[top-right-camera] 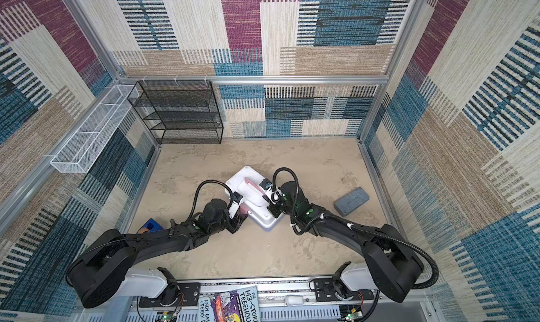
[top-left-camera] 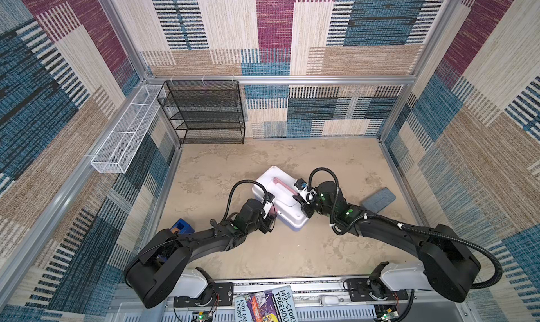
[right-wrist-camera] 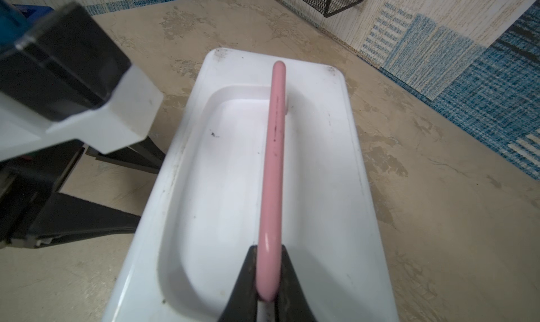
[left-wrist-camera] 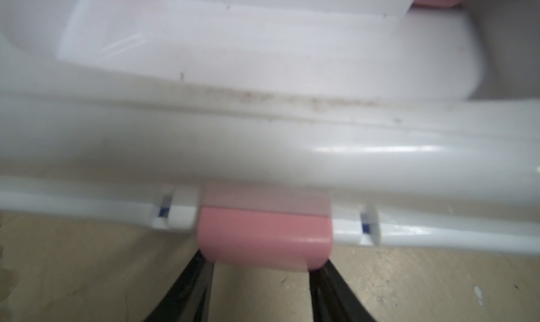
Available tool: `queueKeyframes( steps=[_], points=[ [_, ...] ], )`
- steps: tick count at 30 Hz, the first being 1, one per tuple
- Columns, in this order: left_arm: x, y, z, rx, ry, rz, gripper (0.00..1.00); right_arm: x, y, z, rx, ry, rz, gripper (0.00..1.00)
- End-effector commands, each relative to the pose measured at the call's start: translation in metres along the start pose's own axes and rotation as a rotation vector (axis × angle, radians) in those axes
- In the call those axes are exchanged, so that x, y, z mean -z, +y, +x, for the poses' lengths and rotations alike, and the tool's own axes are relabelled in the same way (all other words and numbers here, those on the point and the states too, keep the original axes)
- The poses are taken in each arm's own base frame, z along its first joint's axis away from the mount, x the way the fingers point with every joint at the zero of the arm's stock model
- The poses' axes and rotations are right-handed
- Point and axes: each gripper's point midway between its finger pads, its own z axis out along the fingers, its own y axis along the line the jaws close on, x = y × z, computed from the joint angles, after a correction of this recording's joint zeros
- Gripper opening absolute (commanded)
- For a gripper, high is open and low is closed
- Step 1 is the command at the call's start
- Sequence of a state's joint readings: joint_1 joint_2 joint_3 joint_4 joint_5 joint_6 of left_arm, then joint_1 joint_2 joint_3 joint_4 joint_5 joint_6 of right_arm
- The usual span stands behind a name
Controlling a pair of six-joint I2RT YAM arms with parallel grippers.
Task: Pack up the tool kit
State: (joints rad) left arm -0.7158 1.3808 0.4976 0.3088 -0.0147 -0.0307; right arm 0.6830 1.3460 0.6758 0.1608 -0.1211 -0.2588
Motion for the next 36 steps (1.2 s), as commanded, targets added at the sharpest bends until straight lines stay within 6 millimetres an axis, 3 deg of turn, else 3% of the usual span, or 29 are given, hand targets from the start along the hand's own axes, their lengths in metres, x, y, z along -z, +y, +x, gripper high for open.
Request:
queueKeyframes(
  steps=[1,20,36],
  points=[
    [-0.0005,-0.0031,-0.0119,-0.024,-0.040,0.016,0.51,0.0020,0.0101,0.0328,-0.018,0.121,-0.040,0.13],
    [-0.0069,-0.0039,-0.0140,-0.037,-0.064,0.024,0.52,0.0058,0.0150,0.0301,-0.033,0.104,-0.064,0.13],
    [-0.0034,-0.0016,-0.0069,-0.027,-0.052,0.013,0.67,0.0020,0.0084,0.0358,-0.073,0.129,-0.024,0.13]
  ],
)
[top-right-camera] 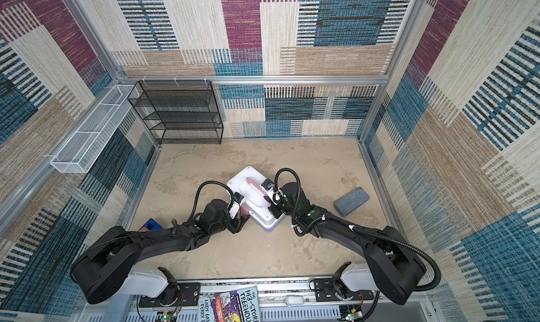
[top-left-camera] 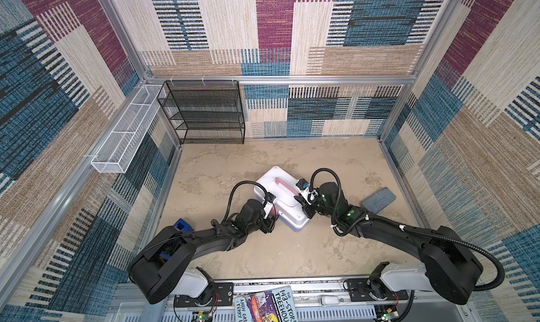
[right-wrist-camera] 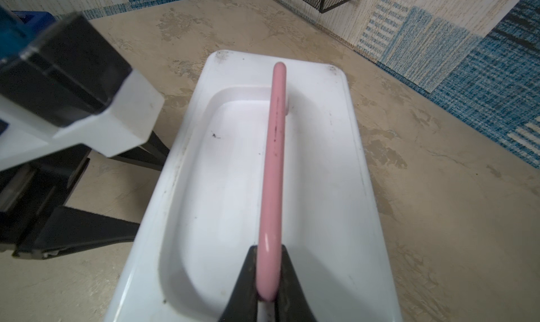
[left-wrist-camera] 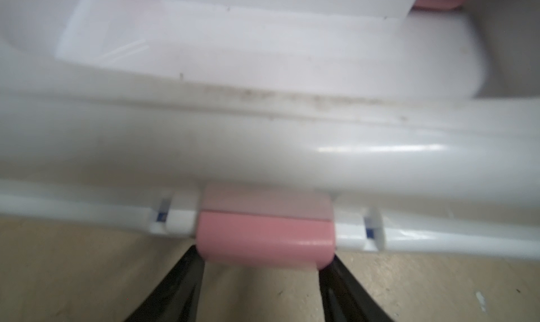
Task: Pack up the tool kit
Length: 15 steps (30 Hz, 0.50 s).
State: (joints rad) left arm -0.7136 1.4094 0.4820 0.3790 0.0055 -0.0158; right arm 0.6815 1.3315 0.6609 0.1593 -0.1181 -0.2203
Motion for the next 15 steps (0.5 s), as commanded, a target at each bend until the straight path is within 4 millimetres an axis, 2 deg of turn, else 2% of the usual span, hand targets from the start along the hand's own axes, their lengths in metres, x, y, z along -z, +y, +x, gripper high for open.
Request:
queueKeyframes(
  steps=[1,5,15],
  points=[
    [0.002,0.001,-0.006,-0.013,-0.027,-0.006,0.67,-0.001,0.007,0.035,-0.035,0.133,-0.022,0.13],
    [0.003,0.000,-0.005,-0.008,-0.026,0.000,0.70,-0.002,0.006,0.036,-0.040,0.142,-0.018,0.13],
    [0.010,0.001,0.011,0.034,-0.004,-0.007,0.74,-0.003,0.003,0.036,-0.043,0.149,-0.006,0.14]
  ],
)
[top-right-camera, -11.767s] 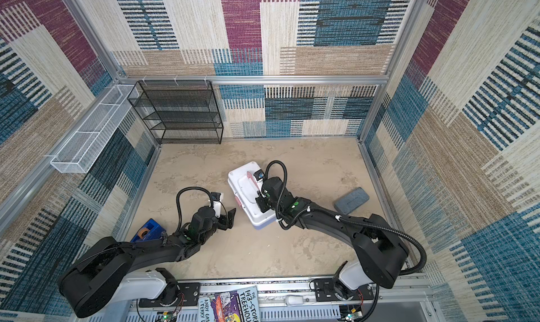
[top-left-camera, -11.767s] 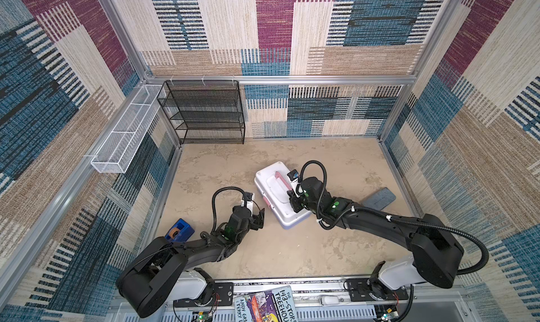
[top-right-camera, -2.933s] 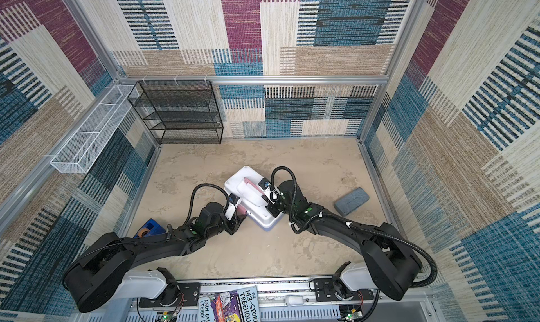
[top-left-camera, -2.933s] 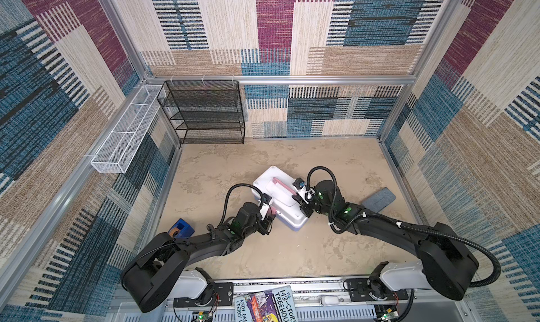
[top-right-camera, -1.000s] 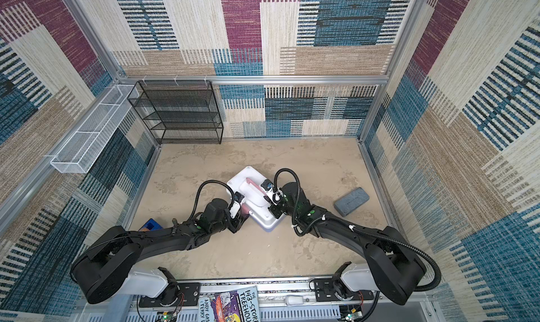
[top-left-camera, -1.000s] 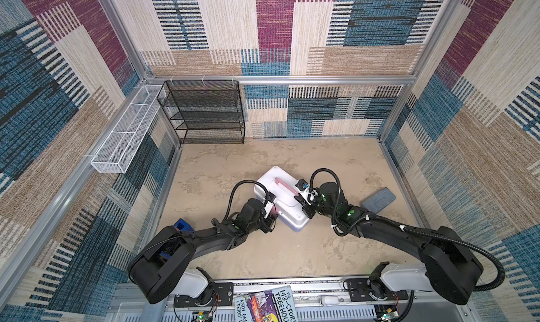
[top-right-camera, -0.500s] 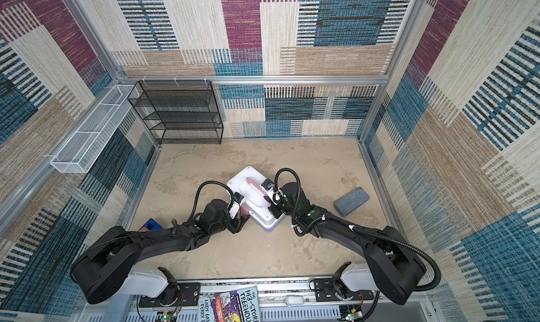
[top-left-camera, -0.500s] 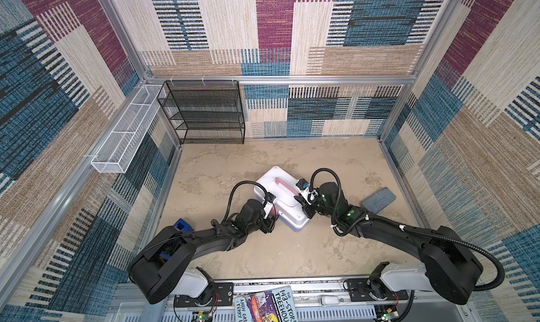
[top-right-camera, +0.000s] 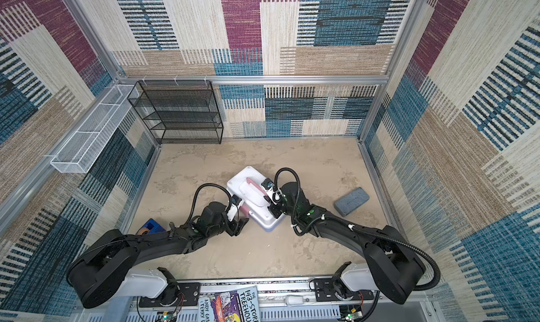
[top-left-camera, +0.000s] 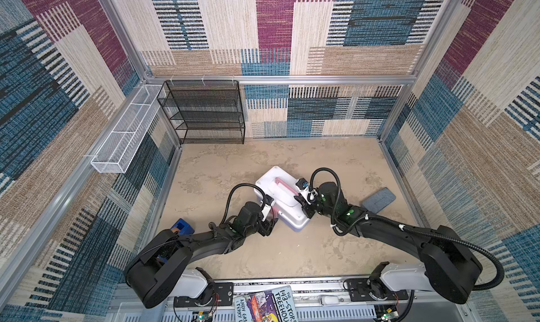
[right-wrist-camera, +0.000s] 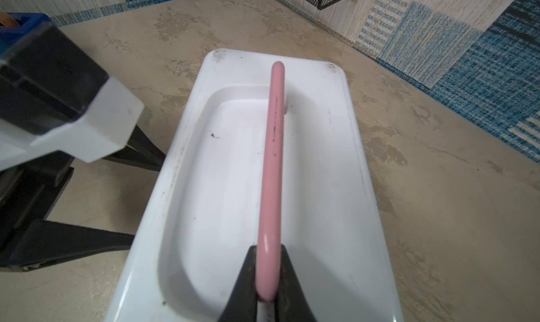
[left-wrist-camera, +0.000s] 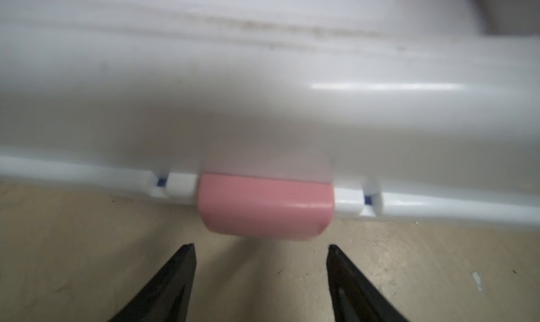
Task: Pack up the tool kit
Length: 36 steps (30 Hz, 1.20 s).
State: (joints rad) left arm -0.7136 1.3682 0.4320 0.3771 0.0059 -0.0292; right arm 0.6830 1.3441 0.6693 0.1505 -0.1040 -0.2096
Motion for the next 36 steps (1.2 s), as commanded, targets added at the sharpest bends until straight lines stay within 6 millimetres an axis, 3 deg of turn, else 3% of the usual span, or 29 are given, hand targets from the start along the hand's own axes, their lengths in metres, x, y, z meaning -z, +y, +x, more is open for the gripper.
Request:
queueKeyframes(
  steps=[1,9,19,31,36],
  points=[
    [0.004,0.003,-0.001,0.029,-0.018,-0.017,0.74,-0.001,0.005,0.034,-0.031,0.136,-0.016,0.14],
    [0.011,0.011,0.002,0.069,-0.018,-0.065,0.67,-0.001,0.006,0.033,-0.027,0.130,-0.022,0.13],
    [0.016,0.020,0.000,0.078,-0.016,-0.117,0.51,-0.001,0.007,0.033,-0.023,0.129,-0.025,0.13],
    [0.003,0.021,-0.009,0.048,-0.002,-0.121,0.36,0.000,0.006,0.034,-0.023,0.130,-0.022,0.13],
    [-0.002,0.019,-0.013,0.046,-0.005,-0.114,0.35,0.001,0.007,0.033,-0.023,0.125,-0.027,0.13]
  ],
)
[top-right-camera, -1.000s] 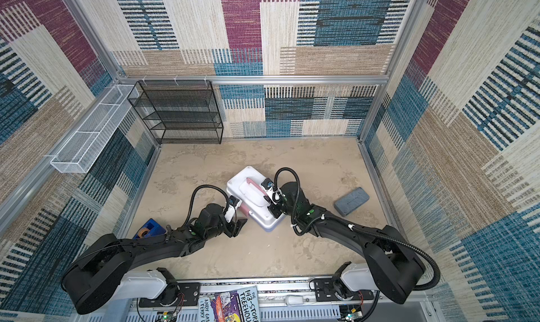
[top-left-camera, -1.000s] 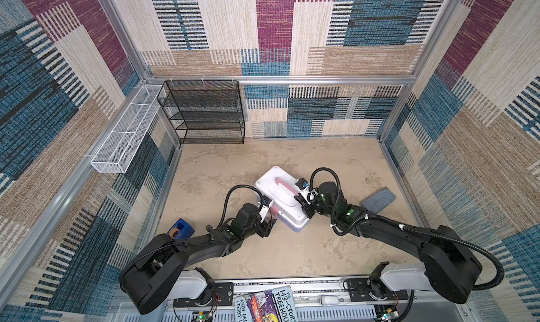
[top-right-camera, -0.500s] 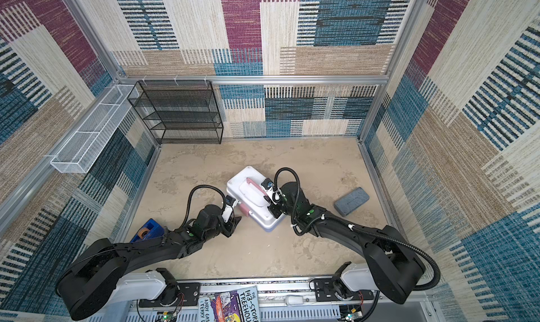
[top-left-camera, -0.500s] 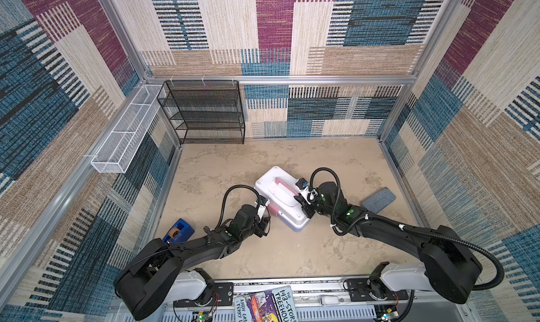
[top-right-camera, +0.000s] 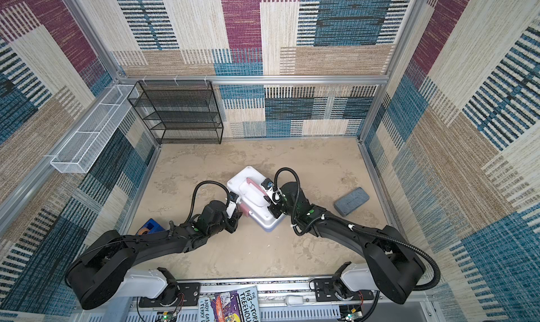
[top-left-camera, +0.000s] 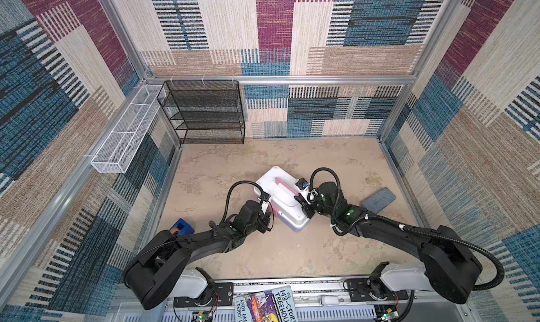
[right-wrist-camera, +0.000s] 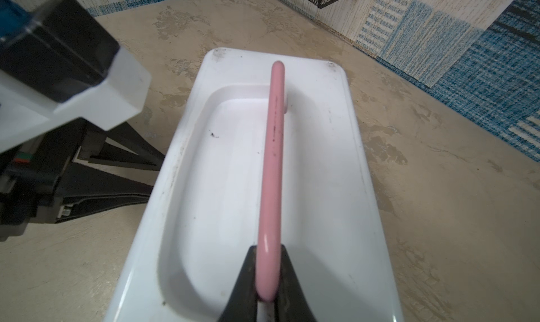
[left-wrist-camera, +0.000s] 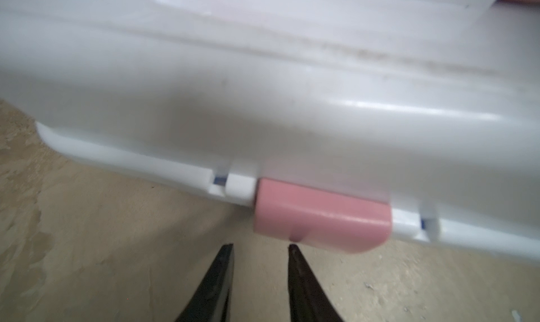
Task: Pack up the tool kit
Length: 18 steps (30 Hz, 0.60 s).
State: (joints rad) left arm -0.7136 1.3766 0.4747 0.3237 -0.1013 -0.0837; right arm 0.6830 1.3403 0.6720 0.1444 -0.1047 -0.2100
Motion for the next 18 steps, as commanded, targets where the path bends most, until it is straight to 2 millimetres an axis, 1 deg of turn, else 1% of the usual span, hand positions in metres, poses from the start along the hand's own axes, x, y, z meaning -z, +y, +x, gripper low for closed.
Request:
queueKeyframes(
  steps=[1,12,18],
  points=[
    [-0.002,0.000,-0.009,-0.005,-0.021,-0.003,0.35,0.000,0.007,0.035,-0.024,0.127,-0.028,0.13],
    [-0.008,-0.002,-0.023,-0.007,-0.051,-0.002,0.34,0.004,0.012,0.032,-0.027,0.103,-0.053,0.13],
    [-0.010,-0.003,-0.031,0.001,-0.067,0.004,0.34,0.004,0.015,0.035,-0.034,0.107,-0.064,0.13]
  ],
)
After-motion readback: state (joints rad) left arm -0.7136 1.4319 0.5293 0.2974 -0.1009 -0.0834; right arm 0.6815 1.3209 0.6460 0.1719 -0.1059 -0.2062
